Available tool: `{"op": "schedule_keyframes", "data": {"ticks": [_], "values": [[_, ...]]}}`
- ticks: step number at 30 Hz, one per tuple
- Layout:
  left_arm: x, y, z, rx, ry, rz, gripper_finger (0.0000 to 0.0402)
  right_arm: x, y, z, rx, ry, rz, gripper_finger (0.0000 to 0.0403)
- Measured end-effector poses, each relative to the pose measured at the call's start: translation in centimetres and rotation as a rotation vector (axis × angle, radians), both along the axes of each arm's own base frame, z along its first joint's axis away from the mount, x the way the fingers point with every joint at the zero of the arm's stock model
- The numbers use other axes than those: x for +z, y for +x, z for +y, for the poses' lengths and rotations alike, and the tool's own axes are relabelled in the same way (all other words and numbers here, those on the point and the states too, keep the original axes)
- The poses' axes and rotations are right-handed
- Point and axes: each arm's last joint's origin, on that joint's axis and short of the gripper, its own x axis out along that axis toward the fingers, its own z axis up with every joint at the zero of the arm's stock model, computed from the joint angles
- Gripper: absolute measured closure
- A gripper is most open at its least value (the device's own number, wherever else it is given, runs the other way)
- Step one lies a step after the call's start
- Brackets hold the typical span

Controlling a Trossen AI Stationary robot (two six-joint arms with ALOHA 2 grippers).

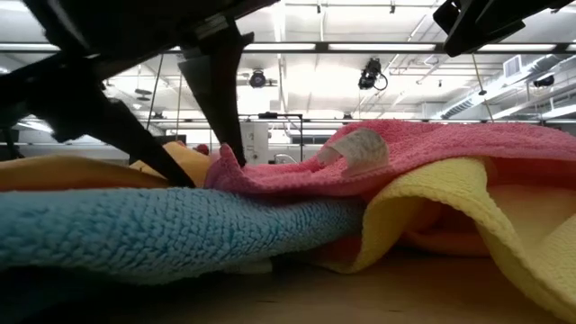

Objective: Fold microfiber towels
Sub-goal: Fold the pink microfiber cloth

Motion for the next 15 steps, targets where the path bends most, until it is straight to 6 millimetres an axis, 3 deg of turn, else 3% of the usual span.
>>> {"op": "schedule_keyframes", "data": {"ticks": [7, 15], "values": [[-0.02, 0.46, 0.42, 0.046, -0.028, -0.034, 0.0247, 0.00, 0.00, 0.00, 0.000, 0.000, 0.000, 0.0247], [-0.03, 0.32, -0.01, 0.043, -0.042, -0.050, 0.0312, 0.00, 0.00, 0.00, 0.000, 0.000, 0.000, 0.0247]]}}
